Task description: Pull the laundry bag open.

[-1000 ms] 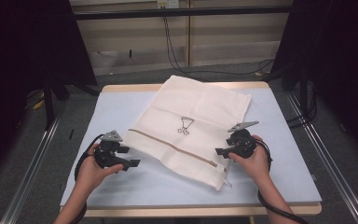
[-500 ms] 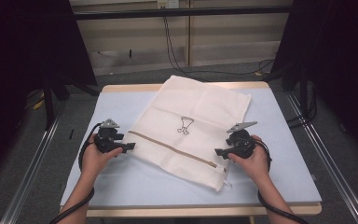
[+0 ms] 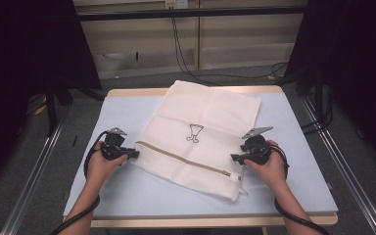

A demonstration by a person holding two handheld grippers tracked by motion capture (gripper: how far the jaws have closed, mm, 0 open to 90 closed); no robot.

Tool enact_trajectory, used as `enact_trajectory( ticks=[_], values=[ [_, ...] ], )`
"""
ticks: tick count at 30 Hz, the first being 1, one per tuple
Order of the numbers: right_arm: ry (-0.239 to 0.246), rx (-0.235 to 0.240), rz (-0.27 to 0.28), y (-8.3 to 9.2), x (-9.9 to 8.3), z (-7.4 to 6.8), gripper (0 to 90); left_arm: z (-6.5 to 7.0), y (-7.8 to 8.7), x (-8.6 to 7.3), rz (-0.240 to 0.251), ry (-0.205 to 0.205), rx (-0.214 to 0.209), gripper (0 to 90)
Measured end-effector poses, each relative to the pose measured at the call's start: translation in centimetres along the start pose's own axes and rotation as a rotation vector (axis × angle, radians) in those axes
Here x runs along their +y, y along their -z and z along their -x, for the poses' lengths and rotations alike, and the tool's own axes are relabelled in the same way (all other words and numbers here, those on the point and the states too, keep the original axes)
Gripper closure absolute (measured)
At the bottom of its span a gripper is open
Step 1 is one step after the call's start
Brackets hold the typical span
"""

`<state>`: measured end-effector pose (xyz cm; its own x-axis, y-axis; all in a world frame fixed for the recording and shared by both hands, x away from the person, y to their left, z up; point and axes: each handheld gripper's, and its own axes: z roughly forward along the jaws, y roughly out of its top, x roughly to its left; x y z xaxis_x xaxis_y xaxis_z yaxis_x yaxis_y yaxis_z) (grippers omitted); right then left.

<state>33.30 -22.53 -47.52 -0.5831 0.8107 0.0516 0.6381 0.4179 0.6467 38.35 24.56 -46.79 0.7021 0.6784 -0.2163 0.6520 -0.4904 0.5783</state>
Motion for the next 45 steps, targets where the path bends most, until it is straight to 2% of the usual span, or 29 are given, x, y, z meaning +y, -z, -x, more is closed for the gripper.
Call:
enact_trajectory(
  ticks=[2, 5, 9, 13, 15, 17, 18, 19, 21, 24, 30, 31, 32, 33, 34, 35, 37, 38, 39, 41, 43, 44, 45],
  values=[
    [-0.003, -0.021, -0.007, 0.2, -0.1, 0.2, 44.7, 0.9, 0.2, -0.4, -0.015, -0.008, -0.016, 80.2],
    [-0.003, -0.027, 0.002, 0.5, -0.2, 0.5, 44.7, 2.0, 0.4, -1.1, -0.013, -0.022, -0.030, 80.2],
    [-0.009, -0.010, 0.018, 1.3, -0.5, 0.1, 44.5, 2.8, 0.7, -1.6, -0.031, -0.027, -0.066, 80.1],
    [0.002, 0.008, 0.039, 2.4, -0.7, -0.4, 45.2, 3.0, 1.0, -2.0, -0.028, -0.011, -0.077, 79.2],
    [0.000, 0.021, 0.053, 2.8, -0.9, -0.5, 45.6, 2.9, 1.3, -1.8, -0.031, 0.008, -0.068, 70.9],
    [0.011, 0.038, 0.057, 3.2, -1.3, -0.8, 48.4, 3.0, 1.9, -1.3, 0.005, 0.005, -0.009, 56.4],
    [0.009, 0.042, 0.054, 3.3, -1.4, -0.9, 49.7, 3.0, 2.2, -0.9, 0.013, 0.001, -0.003, 55.4],
    [0.011, 0.050, 0.047, 3.4, -1.6, -1.1, 51.7, 3.2, 2.3, -0.5, 0.033, 0.003, -0.002, 53.6],
    [0.037, 0.054, 0.051, 3.5, -1.9, -1.5, 58.9, 3.8, 2.3, 0.6, 0.046, -0.002, -0.034, 49.2],
    [0.055, 0.064, 0.032, 3.9, -2.2, -2.0, 67.3, 5.3, 1.1, 2.2, 0.053, -0.023, -0.081, 44.9],
    [0.061, 0.065, 0.028, 5.0, -3.1, -2.4, 70.7, 9.1, -2.2, 5.5, 0.048, -0.096, -0.179, 44.4],
    [0.070, 0.066, 0.024, 5.1, -3.3, -2.4, 71.4, 9.9, -2.7, 5.9, 0.049, -0.112, -0.173, 44.5],
    [0.071, 0.079, 0.026, 5.1, -3.4, -2.5, 72.6, 10.4, -3.1, 6.3, 0.049, -0.115, -0.218, 44.9],
    [0.077, 0.075, 0.018, 5.2, -3.5, -2.7, 74.7, 10.8, -3.5, 6.7, 0.041, -0.132, -0.229, 45.7],
    [0.085, 0.088, 0.015, 5.2, -3.7, -2.8, 75.7, 11.4, -4.0, 7.1, 0.032, -0.139, -0.251, 46.0],
    [0.100, 0.089, 0.010, 5.3, -3.9, -2.9, 77.5, 11.8, -4.3, 7.3, 0.036, -0.128, -0.261, 48.0],
    [0.102, 0.093, 0.011, 5.3, -4.1, -3.1, 83.5, 12.5, -5.0, 7.6, 0.016, -0.141, -0.275, 48.6],
    [0.096, 0.099, 0.009, 5.5, -4.2, -3.2, 85.6, 12.8, -5.4, 7.8, 0.005, -0.133, -0.283, 49.5],
    [0.093, 0.106, 0.015, 5.6, -4.3, -3.1, 85.8, 13.1, -5.8, 7.9, 0.007, -0.133, -0.298, 49.7],
    [0.078, 0.068, 0.018, 6.0, -4.5, -3.0, 83.2, 13.5, -6.3, 8.0, -0.008, -0.130, -0.313, 50.3],
    [0.034, 0.056, 0.019, 6.2, -4.8, -2.5, 74.9, 13.7, -6.6, 8.1, -0.006, -0.137, -0.314, 50.4],
    [0.028, 0.058, 0.013, 6.1, -4.9, -2.3, 70.0, 13.8, -6.7, 8.2, -0.018, -0.137, -0.305, 50.3],
    [0.019, 0.056, -0.003, 5.9, -5.1, -2.2, 67.0, 13.8, -6.8, 8.2, -0.008, -0.135, -0.318, 49.9]
  ],
)
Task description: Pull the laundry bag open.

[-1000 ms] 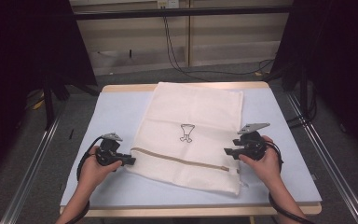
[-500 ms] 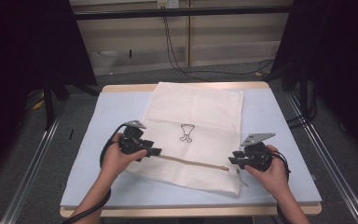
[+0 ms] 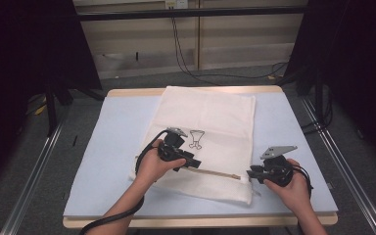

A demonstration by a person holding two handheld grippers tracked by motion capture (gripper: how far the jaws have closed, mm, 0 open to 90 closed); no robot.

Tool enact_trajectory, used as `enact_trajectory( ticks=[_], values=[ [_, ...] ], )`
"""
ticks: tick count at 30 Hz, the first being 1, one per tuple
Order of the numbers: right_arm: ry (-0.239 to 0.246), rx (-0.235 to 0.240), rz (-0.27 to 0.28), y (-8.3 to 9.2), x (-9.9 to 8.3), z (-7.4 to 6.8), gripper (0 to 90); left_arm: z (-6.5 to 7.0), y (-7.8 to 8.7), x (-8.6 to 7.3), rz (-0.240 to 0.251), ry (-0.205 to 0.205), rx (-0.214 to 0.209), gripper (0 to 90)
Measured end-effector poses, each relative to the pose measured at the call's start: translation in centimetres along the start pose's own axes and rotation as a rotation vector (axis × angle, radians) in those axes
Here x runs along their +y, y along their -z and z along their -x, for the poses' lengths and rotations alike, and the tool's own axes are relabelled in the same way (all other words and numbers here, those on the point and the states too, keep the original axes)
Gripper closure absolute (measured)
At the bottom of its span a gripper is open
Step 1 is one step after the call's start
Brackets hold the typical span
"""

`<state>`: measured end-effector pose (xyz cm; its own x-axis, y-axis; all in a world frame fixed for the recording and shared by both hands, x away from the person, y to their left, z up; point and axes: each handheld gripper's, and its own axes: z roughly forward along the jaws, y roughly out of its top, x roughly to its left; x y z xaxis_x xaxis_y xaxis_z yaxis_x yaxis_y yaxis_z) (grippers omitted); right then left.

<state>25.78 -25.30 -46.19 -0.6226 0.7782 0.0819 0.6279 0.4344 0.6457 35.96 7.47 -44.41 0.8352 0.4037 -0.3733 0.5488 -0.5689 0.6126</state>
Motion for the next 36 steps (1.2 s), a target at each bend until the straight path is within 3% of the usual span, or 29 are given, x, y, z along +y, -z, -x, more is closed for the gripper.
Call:
enact_trajectory(
  ticks=[3, 5, 6, 7, 11, 12, 14, 15, 18, 19, 25, 26, 28, 30, 32, 34, 36],
  values=[
    [-0.025, 0.008, 0.000, -0.3, -0.1, 0.2, 63.0, 0.2, -0.1, 0.1, -0.006, 0.010, 0.002, 49.2],
    [-0.038, 0.026, -0.019, -0.6, -0.1, 0.1, 69.8, 0.3, -0.3, 0.2, 0.004, 0.015, -0.028, 49.6],
    [-0.044, 0.057, -0.029, -0.9, -0.1, 0.0, 72.7, 0.4, -0.3, 0.3, -0.018, 0.008, -0.019, 50.6],
    [-0.045, 0.062, -0.025, -1.2, 0.0, -0.1, 74.1, 0.6, -0.5, 0.3, 0.002, 0.021, -0.030, 50.9],
    [-0.003, 0.046, -0.039, -1.5, 0.5, -0.7, 86.0, 1.1, -0.9, 0.6, -0.014, 0.009, -0.037, 52.8],
    [0.003, 0.050, -0.035, -1.6, 0.5, -0.7, 86.8, 1.3, -1.2, 0.6, -0.006, 0.006, -0.060, 53.4],
    [0.001, 0.073, -0.036, -1.6, 0.6, -0.9, 87.8, 1.7, -1.5, 0.9, -0.025, -0.001, -0.061, 53.4],
    [0.015, 0.082, -0.024, -1.8, 0.6, -1.0, 88.1, 2.0, -1.9, 1.0, -0.009, 0.016, -0.089, 53.5],
    [0.005, 0.108, -0.006, -1.8, 0.7, -1.3, 88.6, 2.5, -2.7, 1.3, -0.040, 0.043, -0.127, 54.1],
    [-0.002, 0.116, -0.008, -1.9, 0.7, -1.6, 88.7, 2.5, -3.0, 1.4, -0.070, 0.033, -0.132, 54.2],
    [0.030, 0.125, 0.008, -2.7, 1.2, -2.7, 88.7, 2.8, -4.4, 1.2, -0.139, 0.111, -0.196, 57.9],
    [0.039, 0.119, 0.011, -2.8, 1.3, -2.8, 88.7, 2.9, -4.6, 1.2, -0.141, 0.140, -0.210, 60.5],
    [0.051, 0.114, 0.009, -2.8, 1.4, -3.0, 88.6, 3.0, -4.8, 1.1, -0.168, 0.146, -0.212, 63.1],
    [0.050, 0.117, 0.012, -2.9, 1.5, -3.1, 88.5, 3.1, -5.1, 1.1, -0.161, 0.178, -0.220, 62.8],
    [0.059, 0.114, 0.013, -2.9, 1.5, -3.2, 88.5, 3.2, -5.4, 1.3, -0.177, 0.182, -0.212, 63.4],
    [0.064, 0.110, 0.012, -2.9, 1.5, -3.3, 88.4, 3.2, -5.7, 1.4, -0.180, 0.216, -0.216, 64.4],
    [0.073, 0.102, 0.014, -2.8, 1.5, -3.3, 88.3, 3.4, -6.1, 1.5, -0.198, 0.212, -0.194, 64.5]
  ],
)
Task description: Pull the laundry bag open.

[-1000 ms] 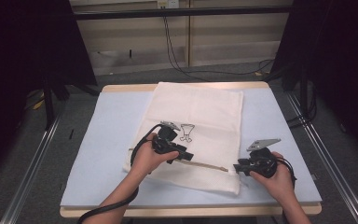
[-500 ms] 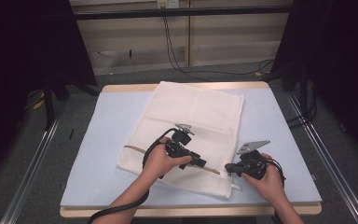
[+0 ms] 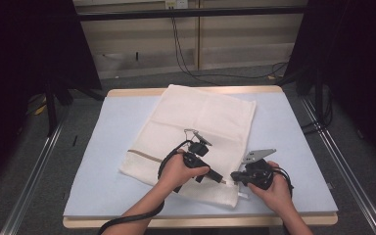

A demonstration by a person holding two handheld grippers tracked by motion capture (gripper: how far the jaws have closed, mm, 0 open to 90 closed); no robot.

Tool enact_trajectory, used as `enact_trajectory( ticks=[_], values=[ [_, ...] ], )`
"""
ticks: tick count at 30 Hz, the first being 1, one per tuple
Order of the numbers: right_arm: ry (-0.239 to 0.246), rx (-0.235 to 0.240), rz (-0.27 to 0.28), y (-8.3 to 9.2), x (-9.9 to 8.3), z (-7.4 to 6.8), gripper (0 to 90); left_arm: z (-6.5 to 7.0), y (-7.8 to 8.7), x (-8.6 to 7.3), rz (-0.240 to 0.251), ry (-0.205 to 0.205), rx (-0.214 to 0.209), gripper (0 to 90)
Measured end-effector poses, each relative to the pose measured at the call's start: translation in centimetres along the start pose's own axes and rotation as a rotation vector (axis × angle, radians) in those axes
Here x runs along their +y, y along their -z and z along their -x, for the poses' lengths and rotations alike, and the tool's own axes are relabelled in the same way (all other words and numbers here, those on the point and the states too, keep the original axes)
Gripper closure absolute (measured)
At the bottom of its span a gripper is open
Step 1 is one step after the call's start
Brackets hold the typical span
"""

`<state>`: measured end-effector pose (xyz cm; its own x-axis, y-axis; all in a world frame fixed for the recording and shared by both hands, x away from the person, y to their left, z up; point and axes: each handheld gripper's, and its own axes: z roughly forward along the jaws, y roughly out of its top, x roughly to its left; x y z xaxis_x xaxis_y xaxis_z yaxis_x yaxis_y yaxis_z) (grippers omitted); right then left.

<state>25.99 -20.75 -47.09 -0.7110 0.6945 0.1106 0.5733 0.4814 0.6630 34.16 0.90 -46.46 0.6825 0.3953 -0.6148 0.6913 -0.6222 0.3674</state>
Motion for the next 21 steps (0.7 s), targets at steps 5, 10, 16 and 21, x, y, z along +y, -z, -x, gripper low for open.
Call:
enact_trajectory(
  ticks=[5, 10, 16, 21],
  values=[
    [0.025, -0.003, 0.019, 0.5, -0.2, 0.2, 85.2, -0.1, -0.6, 0.1, -0.020, 0.020, 0.027, 66.1],
    [0.043, 0.006, 0.016, 1.3, -0.5, 0.1, 85.0, 0.3, -1.2, 0.3, 0.007, 0.092, 0.032, 68.1],
    [0.058, 0.019, -0.001, 0.9, -0.6, -0.1, 87.0, 1.0, -2.0, 0.7, -0.006, 0.138, 0.037, 71.8],
    [0.069, 0.025, 0.004, 1.1, -0.7, -0.1, 86.6, 0.8, -2.4, 0.8, -0.027, 0.148, 0.037, 84.3]
  ],
)
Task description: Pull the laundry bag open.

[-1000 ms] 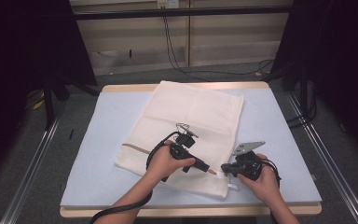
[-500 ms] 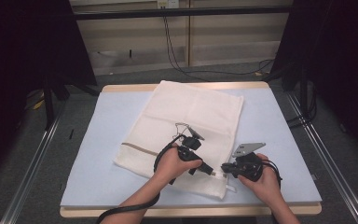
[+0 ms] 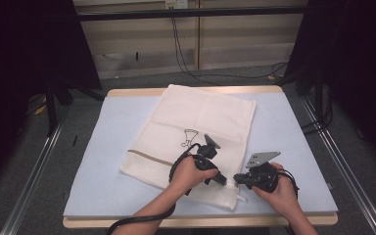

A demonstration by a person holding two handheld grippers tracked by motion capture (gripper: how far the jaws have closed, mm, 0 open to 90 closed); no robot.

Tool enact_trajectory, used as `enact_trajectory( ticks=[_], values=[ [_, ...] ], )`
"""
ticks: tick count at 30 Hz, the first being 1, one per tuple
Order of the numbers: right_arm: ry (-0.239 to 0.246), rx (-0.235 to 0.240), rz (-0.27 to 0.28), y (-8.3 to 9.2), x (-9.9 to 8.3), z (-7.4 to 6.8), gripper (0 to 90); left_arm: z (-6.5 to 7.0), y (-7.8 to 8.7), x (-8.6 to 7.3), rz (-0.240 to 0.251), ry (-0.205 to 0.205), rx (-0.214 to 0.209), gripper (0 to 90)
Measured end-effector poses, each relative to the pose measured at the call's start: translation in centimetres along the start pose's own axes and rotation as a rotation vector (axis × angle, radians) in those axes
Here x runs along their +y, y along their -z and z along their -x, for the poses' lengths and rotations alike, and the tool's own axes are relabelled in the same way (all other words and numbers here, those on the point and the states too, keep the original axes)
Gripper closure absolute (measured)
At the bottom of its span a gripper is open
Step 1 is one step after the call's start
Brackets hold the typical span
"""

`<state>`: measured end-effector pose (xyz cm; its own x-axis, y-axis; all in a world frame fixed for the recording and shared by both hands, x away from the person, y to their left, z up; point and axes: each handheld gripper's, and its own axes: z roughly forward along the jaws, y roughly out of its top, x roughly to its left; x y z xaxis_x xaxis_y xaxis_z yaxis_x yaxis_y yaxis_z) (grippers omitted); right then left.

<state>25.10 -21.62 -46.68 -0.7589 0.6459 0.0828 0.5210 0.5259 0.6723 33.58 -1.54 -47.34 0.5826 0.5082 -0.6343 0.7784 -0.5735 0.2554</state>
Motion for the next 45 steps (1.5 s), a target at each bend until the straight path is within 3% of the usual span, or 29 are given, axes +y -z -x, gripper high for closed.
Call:
enact_trajectory(
  ticks=[2, 7, 9, 11, 12, 13, 14, 16, 17, 22, 24, 30, 33, 35, 42, 45],
  values=[
    [0.020, -0.006, 0.005, 0.2, 0.1, -0.2, 86.3, 0.0, 0.0, 0.0, -0.003, 0.009, -0.010, 85.7],
    [0.045, 0.047, 0.020, -0.2, 0.5, -1.1, 87.7, 0.1, 0.1, 0.1, -0.012, 0.034, -0.006, 86.9],
    [0.059, 0.069, -0.007, -0.8, 0.6, -1.4, 90.0, 0.1, 0.0, 0.1, -0.002, 0.050, -0.011, 87.0],
    [0.072, 0.060, -0.025, -1.2, 0.3, -1.6, 90.0, -0.1, 0.3, 0.2, -0.021, 0.040, -0.015, 87.1],
    [0.073, 0.063, -0.027, -1.2, 0.4, -1.5, 90.0, -0.1, 0.3, 0.2, -0.024, 0.044, -0.015, 87.1],
    [0.073, 0.064, -0.035, -1.2, 0.4, -1.5, 90.0, -0.3, 0.5, 0.2, -0.047, 0.012, -0.014, 87.2],
    [0.071, 0.067, -0.034, -1.2, 0.4, -1.5, 90.0, -0.2, 0.5, 0.2, -0.027, 0.035, -0.021, 87.2],
    [0.044, 0.075, -0.029, -1.2, 0.3, -1.4, 90.0, -0.1, 0.6, 0.2, -0.026, 0.053, -0.022, 87.3],
    [0.053, 0.095, -0.018, -1.2, 0.2, -1.2, 90.0, -0.1, 0.7, 0.2, -0.028, 0.049, -0.021, 87.3],
    [0.064, 0.081, -0.017, -1.2, 0.0, -1.3, 90.0, -0.6, 2.3, 0.0, -0.013, 0.053, 0.000, 87.3],
    [0.063, 0.079, -0.019, -1.2, 0.1, -1.3, 90.0, -1.2, 3.4, -0.2, -0.045, 0.014, 0.014, 87.3],
    [0.079, 0.085, -0.026, -1.2, 0.2, -1.2, 90.0, -2.7, 5.7, -0.8, -0.009, 0.045, 0.034, 87.3],
    [0.060, 0.098, -0.021, -1.2, 0.1, -1.2, 90.0, -3.5, 6.8, -1.2, -0.001, 0.045, 0.045, 87.3],
    [0.078, 0.094, -0.022, -1.2, 0.2, -1.2, 90.0, -3.9, 7.4, -1.5, 0.009, 0.060, 0.044, 87.2],
    [0.075, 0.085, -0.029, -1.2, 0.2, -1.2, 90.0, -4.5, 7.9, -2.1, 0.038, 0.079, 0.036, 87.2],
    [0.072, 0.093, -0.029, -1.2, 0.2, -1.1, 90.0, -4.7, 8.0, -2.2, 0.026, 0.060, 0.051, 87.2]
  ],
)
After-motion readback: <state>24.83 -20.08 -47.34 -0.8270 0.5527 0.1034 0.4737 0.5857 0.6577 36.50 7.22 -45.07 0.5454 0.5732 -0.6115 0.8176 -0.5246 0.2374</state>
